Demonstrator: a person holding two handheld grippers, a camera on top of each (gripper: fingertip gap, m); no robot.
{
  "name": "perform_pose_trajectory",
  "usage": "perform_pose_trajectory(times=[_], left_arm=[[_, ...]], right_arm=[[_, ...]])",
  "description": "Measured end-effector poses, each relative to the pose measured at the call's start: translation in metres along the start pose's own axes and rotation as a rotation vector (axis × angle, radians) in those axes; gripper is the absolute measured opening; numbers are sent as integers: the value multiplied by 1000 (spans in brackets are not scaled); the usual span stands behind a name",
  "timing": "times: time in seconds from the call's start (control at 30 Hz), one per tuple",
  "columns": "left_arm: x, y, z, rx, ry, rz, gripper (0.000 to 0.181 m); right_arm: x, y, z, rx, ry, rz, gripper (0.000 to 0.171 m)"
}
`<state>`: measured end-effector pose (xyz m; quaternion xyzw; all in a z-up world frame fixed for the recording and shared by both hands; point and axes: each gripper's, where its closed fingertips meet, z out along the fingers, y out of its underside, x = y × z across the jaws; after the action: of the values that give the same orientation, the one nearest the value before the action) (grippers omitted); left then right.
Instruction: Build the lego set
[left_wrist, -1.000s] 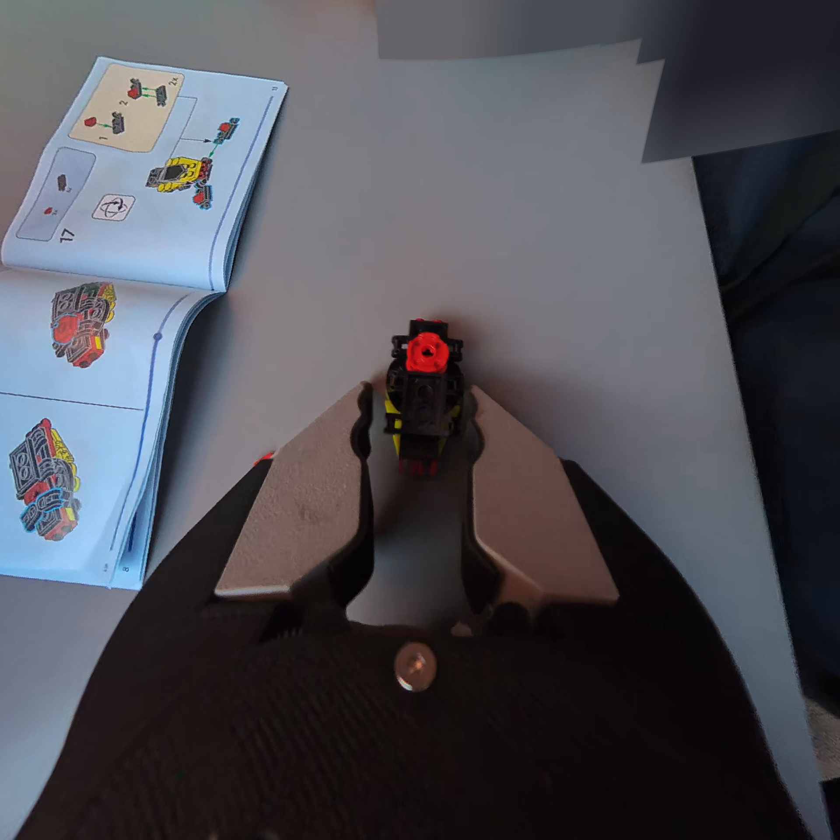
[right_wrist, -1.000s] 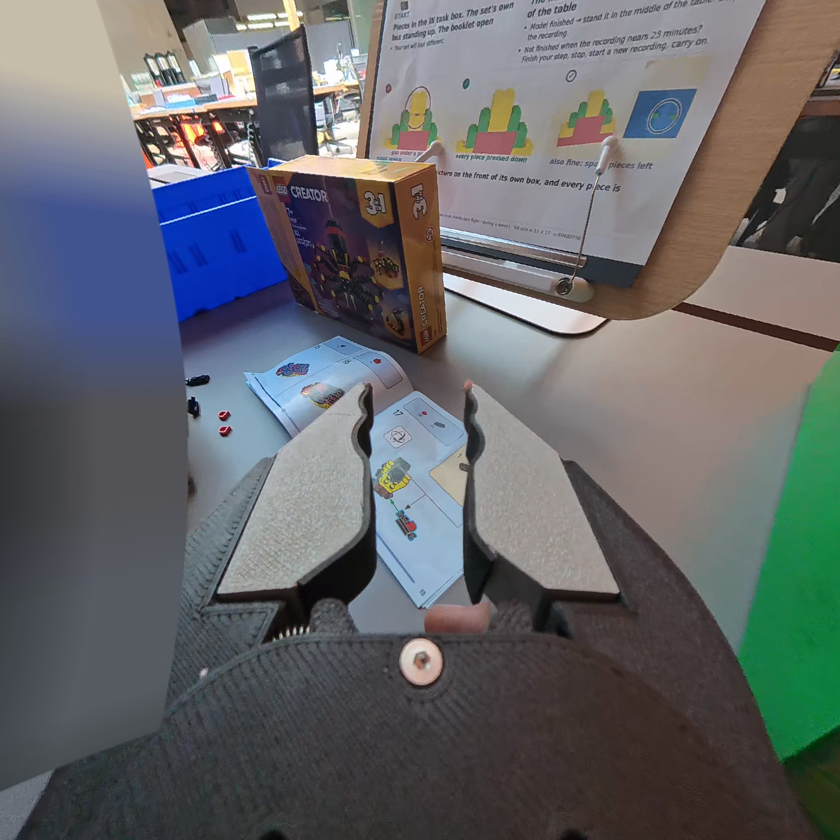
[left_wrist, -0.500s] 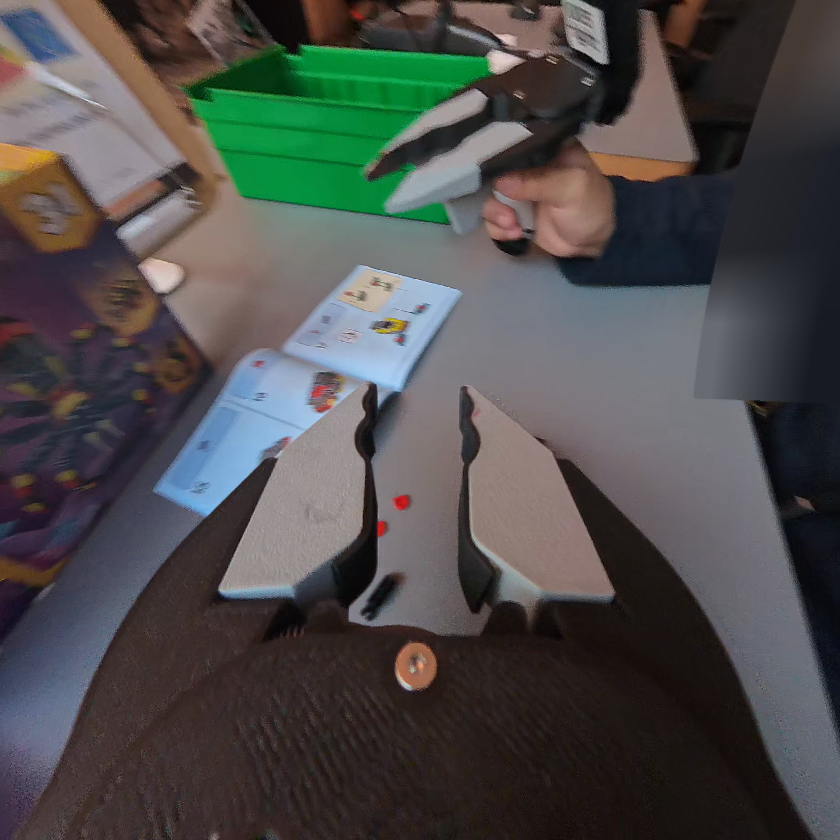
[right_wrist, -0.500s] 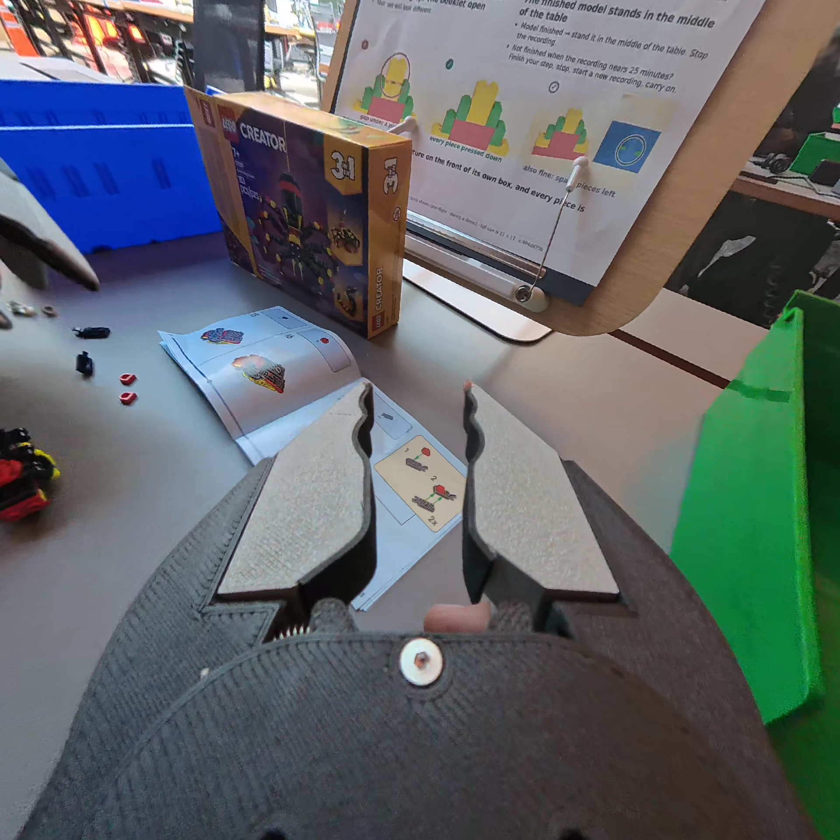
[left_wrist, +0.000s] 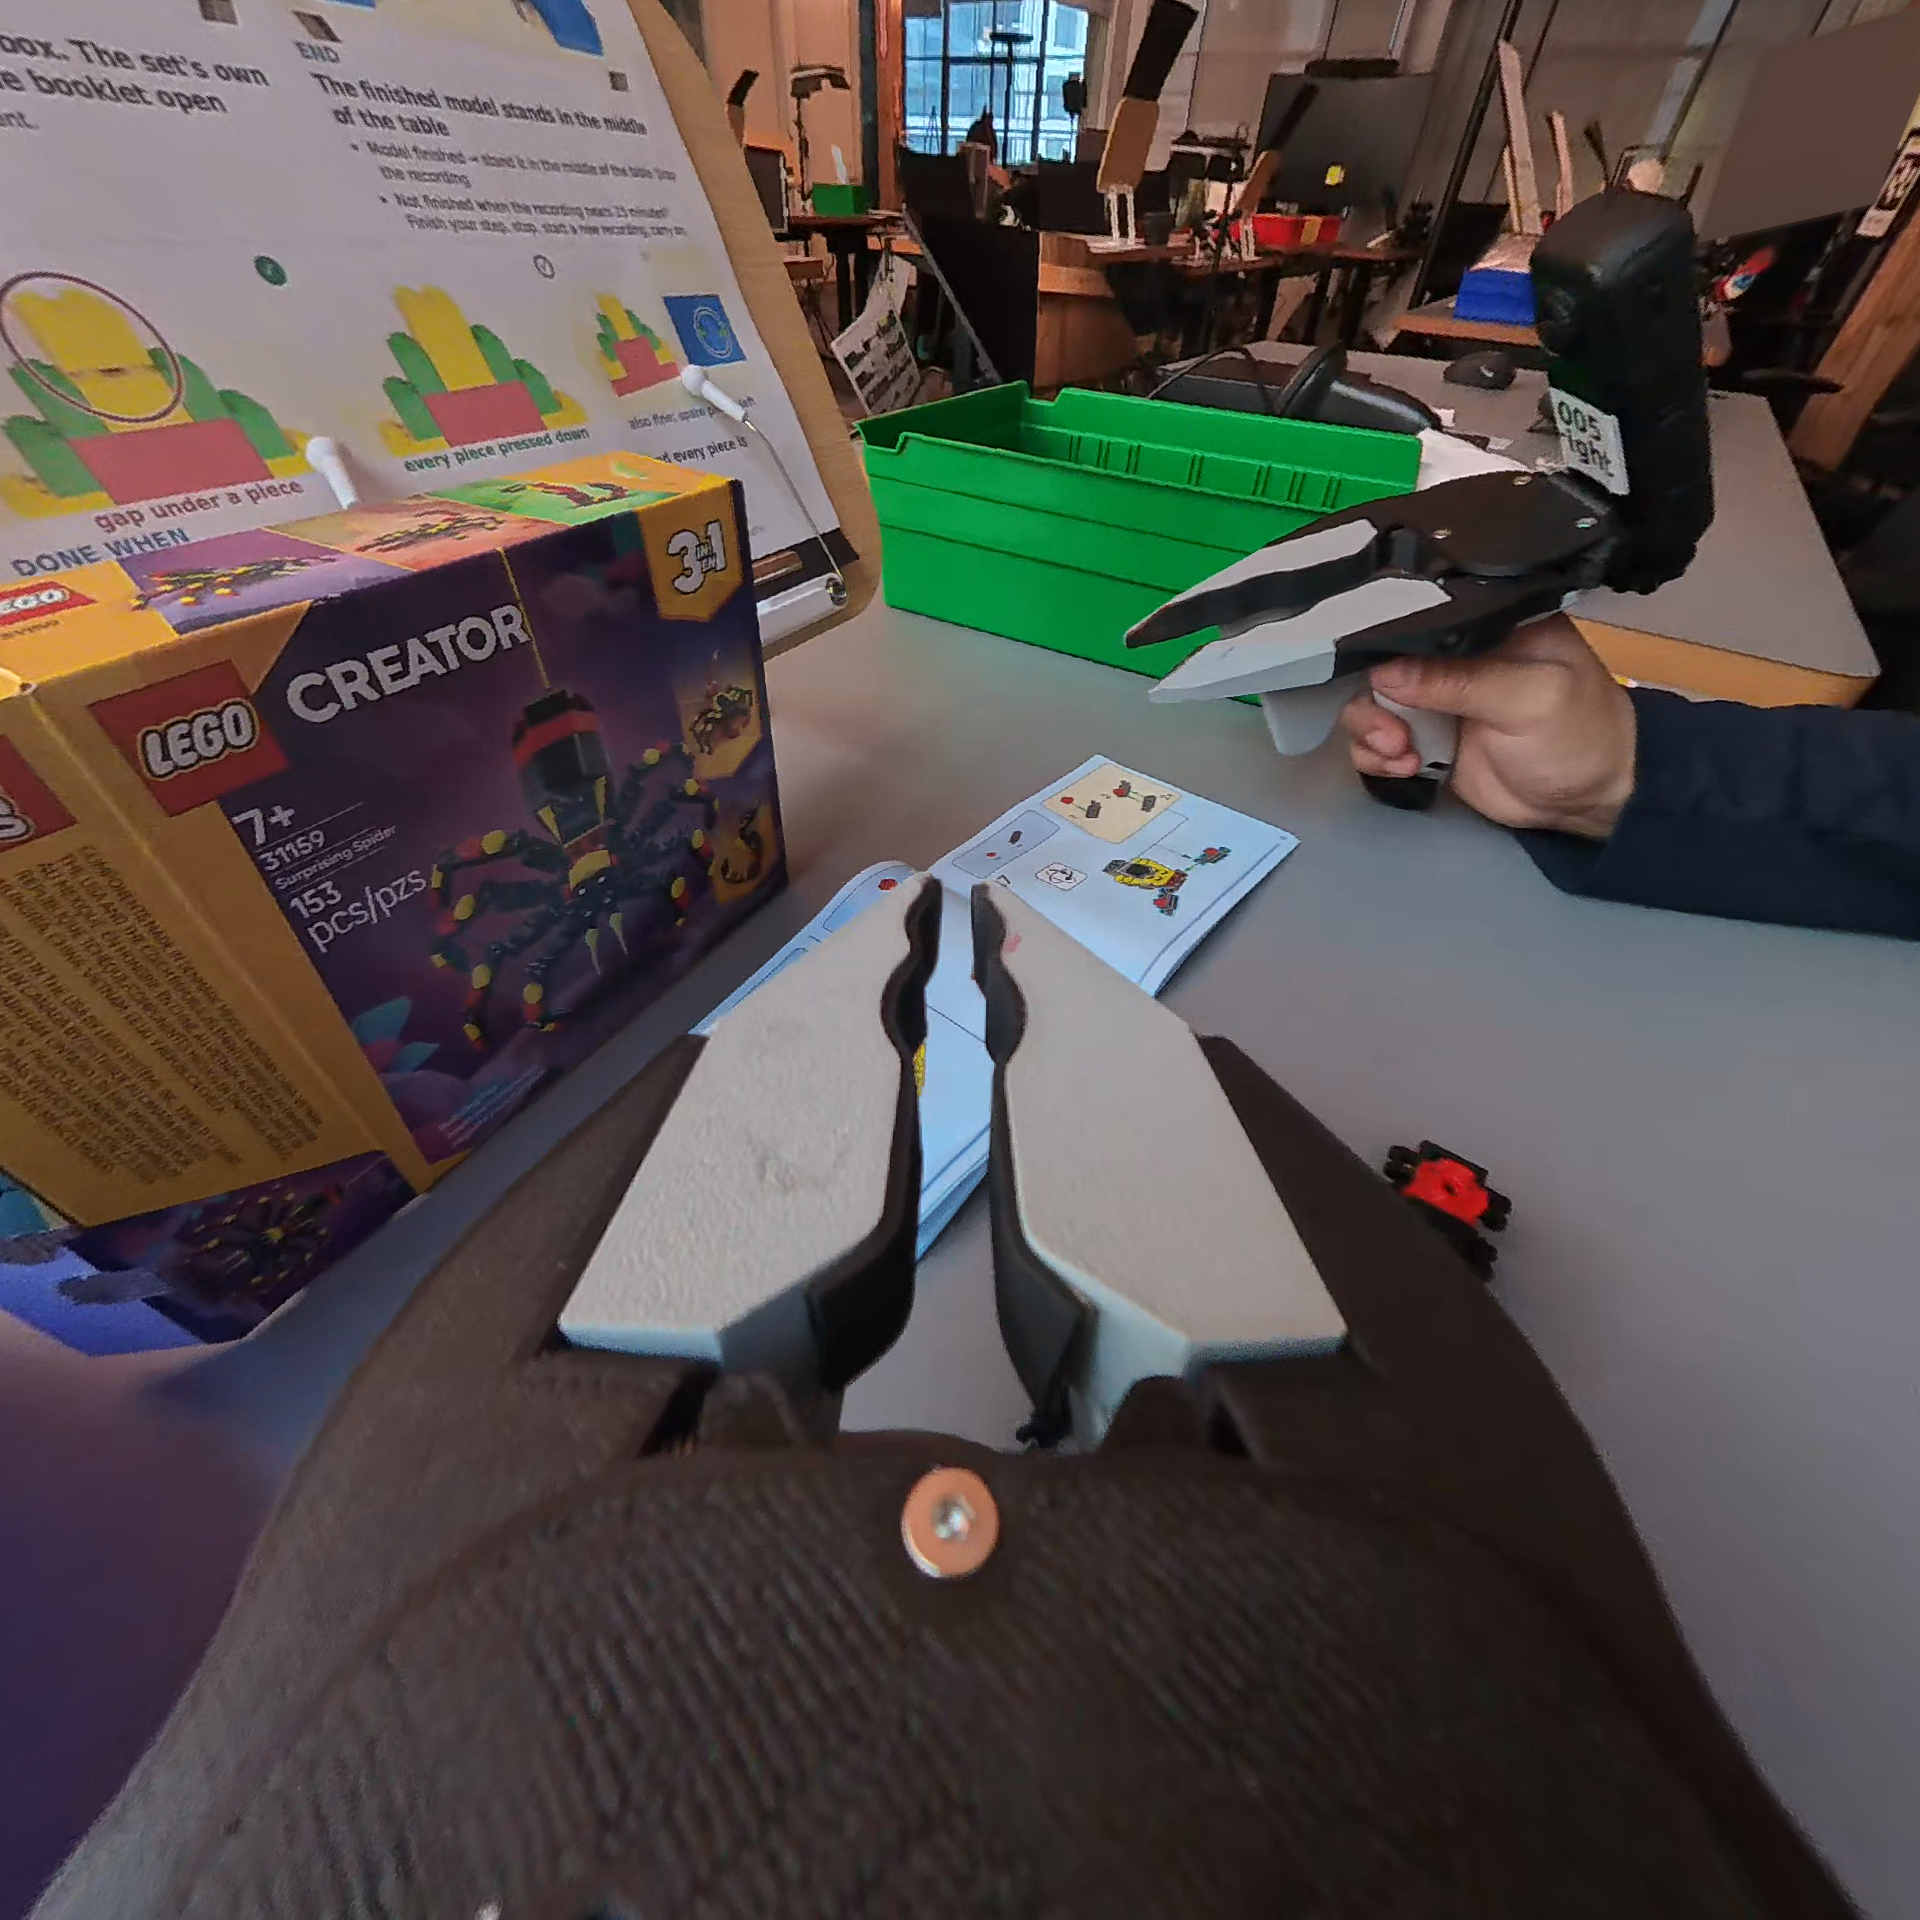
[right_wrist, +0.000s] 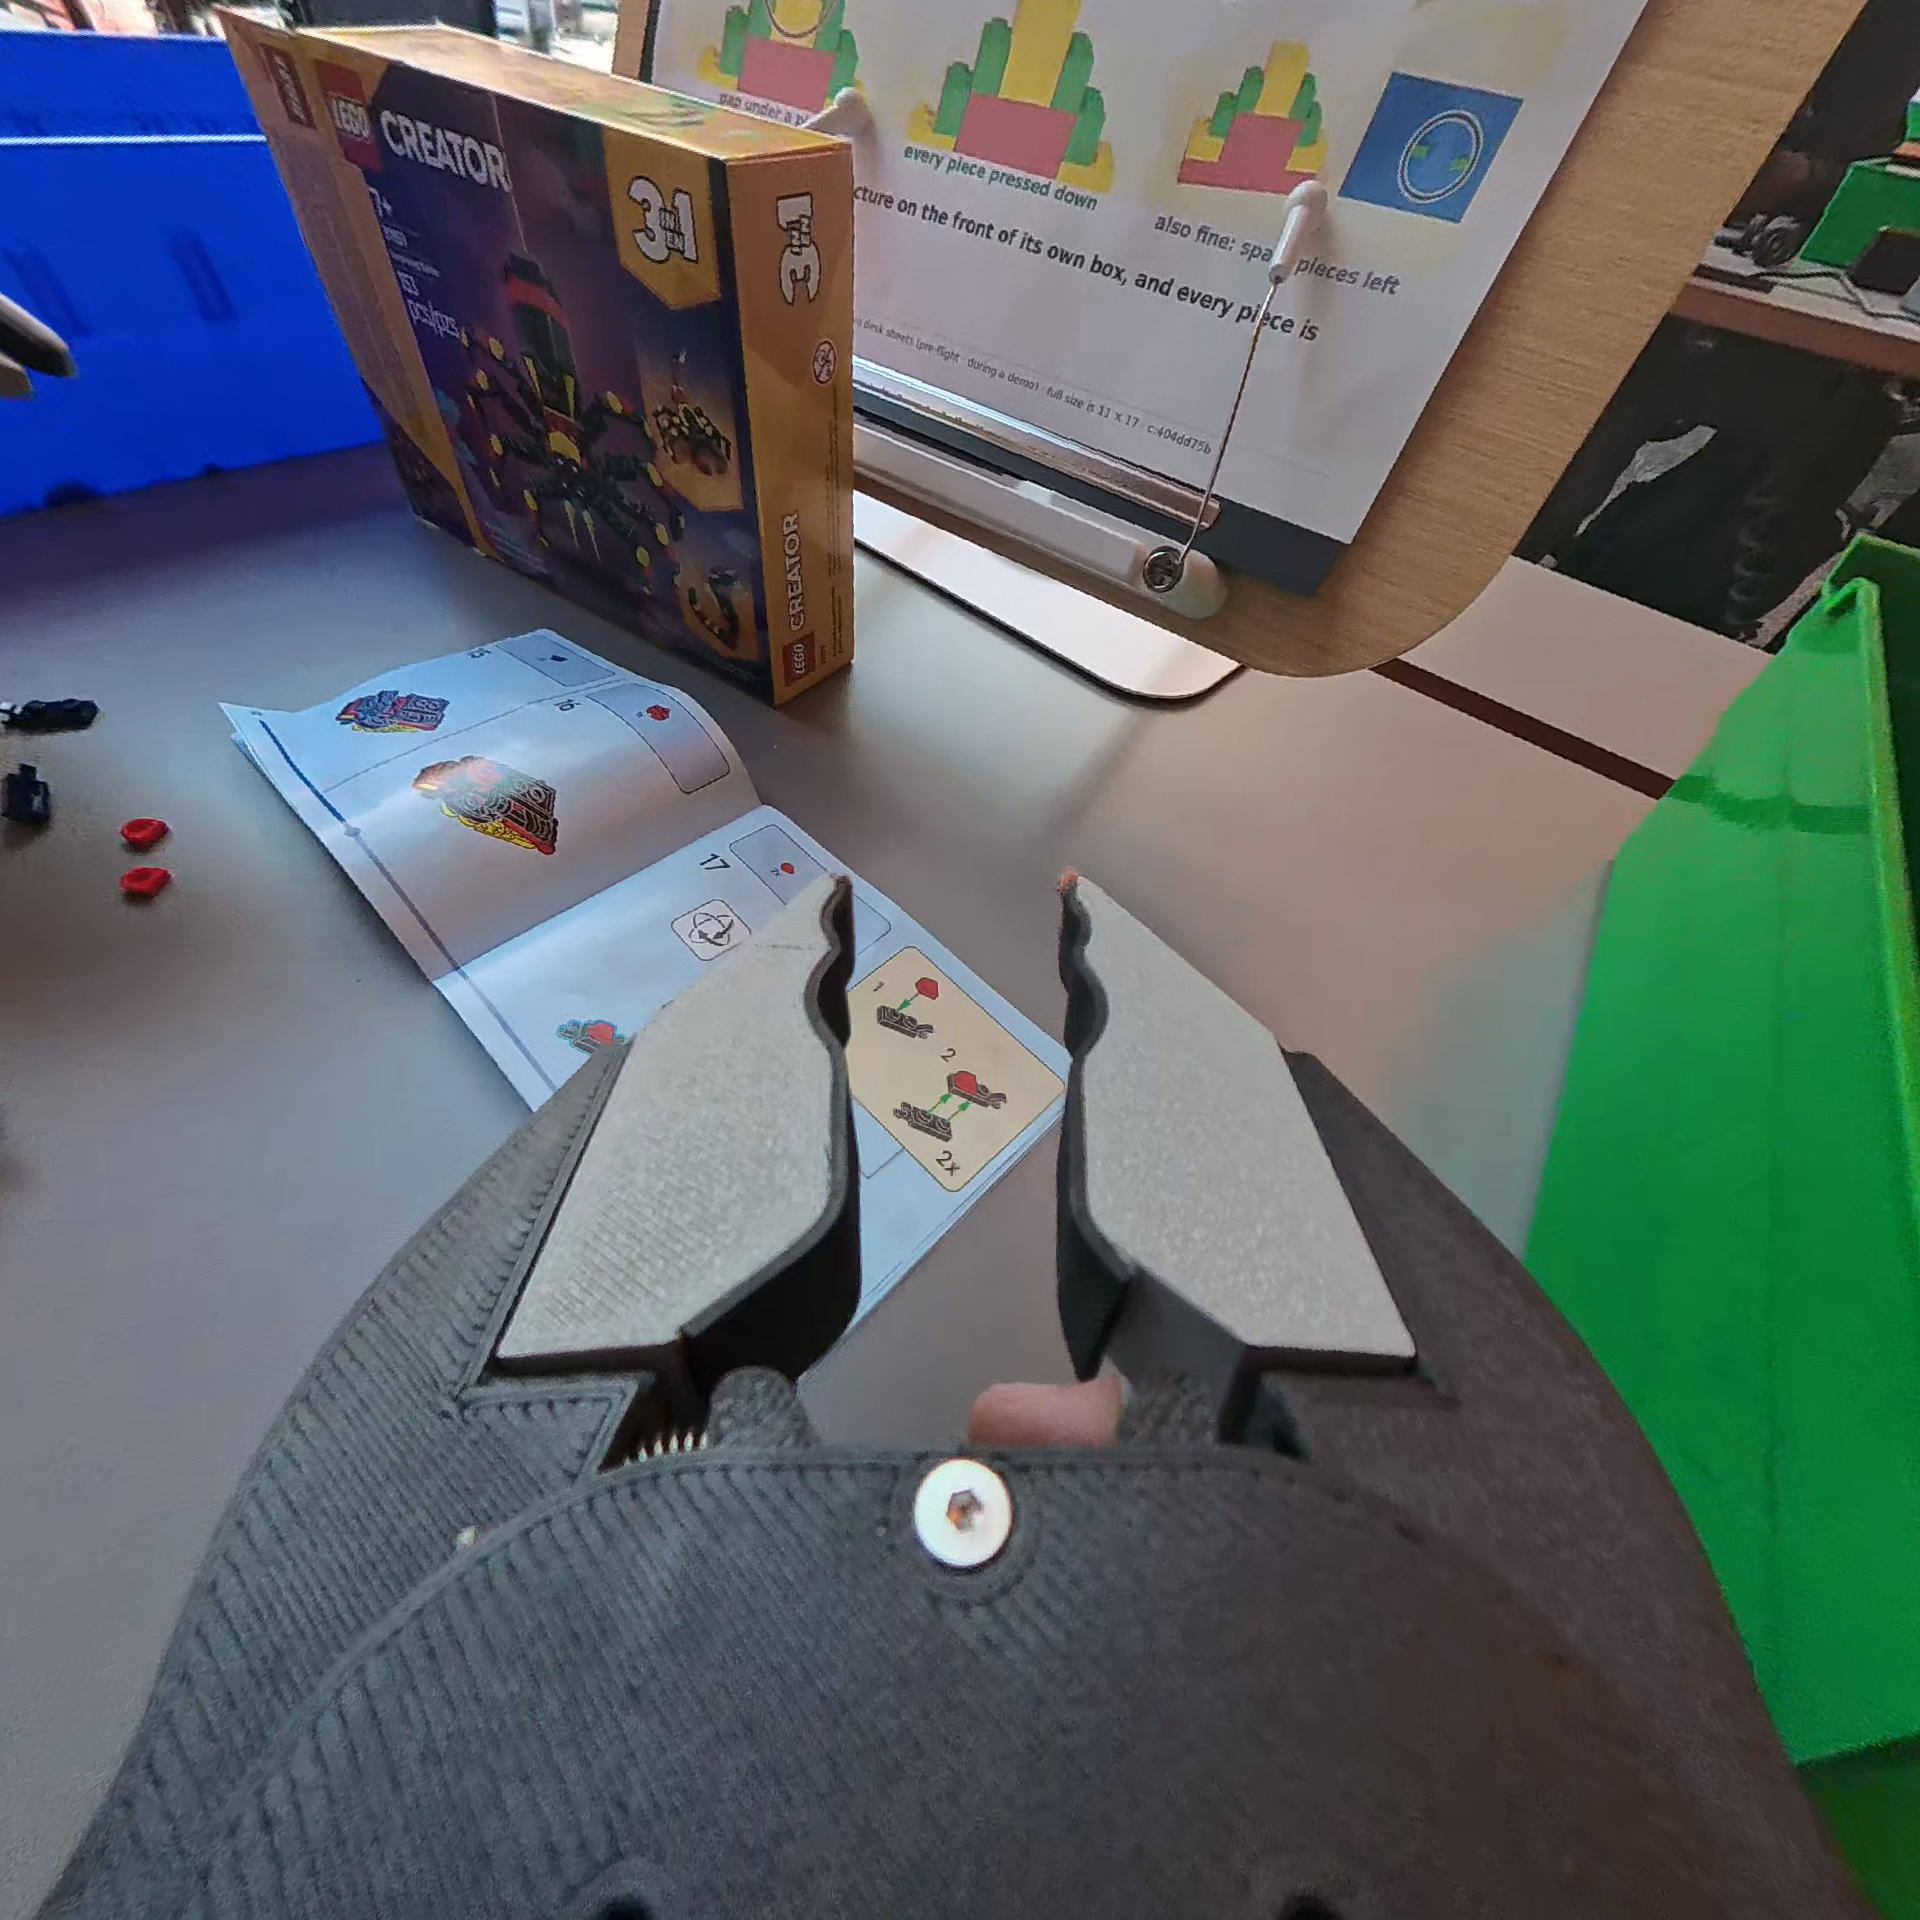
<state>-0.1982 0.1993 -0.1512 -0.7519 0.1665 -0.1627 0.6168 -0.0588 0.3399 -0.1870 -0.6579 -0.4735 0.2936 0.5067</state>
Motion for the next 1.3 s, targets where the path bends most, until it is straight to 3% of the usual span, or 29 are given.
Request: perform_pose_trajectory(times=[0.83,1.3], left_arm=[[-11,-2,3,5,-24,-29,7],[-35,-22,-18,83,-106,-41,6]], right_arm=[[8,6,3,-33,25,40,48],[8,7,4,-40,23,41,52]])
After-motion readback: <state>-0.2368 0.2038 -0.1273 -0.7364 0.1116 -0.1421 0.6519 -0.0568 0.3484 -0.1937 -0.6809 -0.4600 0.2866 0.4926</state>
